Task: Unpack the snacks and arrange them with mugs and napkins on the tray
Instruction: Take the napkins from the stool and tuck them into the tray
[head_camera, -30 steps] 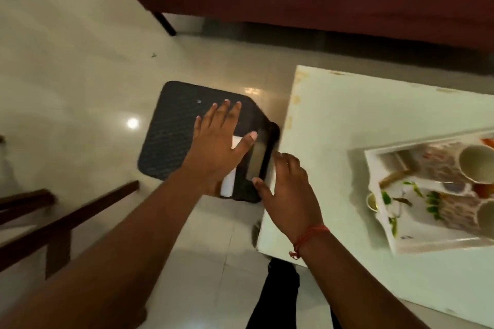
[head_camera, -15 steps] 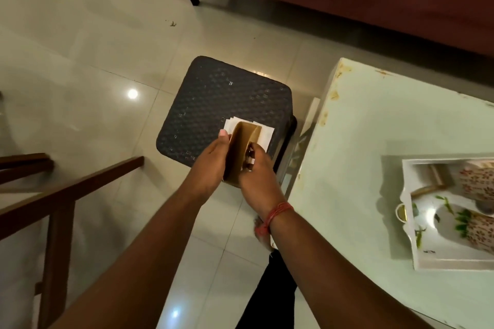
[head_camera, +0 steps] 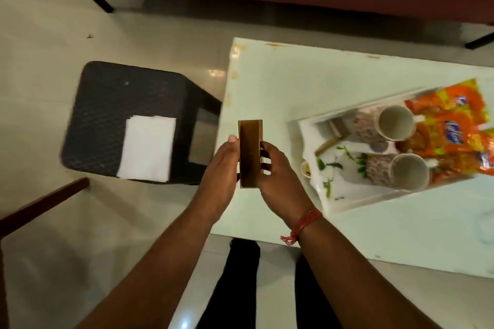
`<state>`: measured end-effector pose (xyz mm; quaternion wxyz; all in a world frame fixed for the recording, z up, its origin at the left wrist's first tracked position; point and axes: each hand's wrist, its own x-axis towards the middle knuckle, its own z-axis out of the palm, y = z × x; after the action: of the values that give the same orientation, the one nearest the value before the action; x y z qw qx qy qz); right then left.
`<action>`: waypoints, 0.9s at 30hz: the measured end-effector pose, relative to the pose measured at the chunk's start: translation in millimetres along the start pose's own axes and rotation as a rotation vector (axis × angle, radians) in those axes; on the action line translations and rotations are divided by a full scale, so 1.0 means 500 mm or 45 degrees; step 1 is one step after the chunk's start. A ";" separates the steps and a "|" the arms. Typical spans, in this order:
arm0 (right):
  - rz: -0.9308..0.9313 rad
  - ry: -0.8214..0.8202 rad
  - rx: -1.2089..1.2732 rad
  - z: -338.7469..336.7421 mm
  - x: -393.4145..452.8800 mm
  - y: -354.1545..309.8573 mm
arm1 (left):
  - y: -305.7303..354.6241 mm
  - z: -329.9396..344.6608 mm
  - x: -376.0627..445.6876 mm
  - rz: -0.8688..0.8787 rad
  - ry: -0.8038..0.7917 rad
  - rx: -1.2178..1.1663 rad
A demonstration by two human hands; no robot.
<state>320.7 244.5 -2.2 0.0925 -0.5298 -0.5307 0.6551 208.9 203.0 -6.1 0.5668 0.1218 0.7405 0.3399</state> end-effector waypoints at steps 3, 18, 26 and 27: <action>0.064 0.070 -0.004 -0.125 -0.036 0.043 | 0.000 0.132 -0.018 0.030 -0.079 -0.057; 0.069 0.047 -0.149 -0.392 -0.028 0.218 | -0.006 0.485 -0.045 -0.166 0.021 -0.256; 0.152 -0.022 -0.212 -0.373 0.017 0.253 | -0.018 0.501 -0.027 -0.169 0.110 -0.303; 0.163 -0.022 -0.218 -0.370 0.022 0.258 | -0.019 0.501 -0.026 -0.172 0.106 -0.309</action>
<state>519.6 308.6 -87.8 0.0004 -0.5629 -0.5505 0.6166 445.9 280.3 -34.1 0.5677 -0.0120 0.7234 0.3927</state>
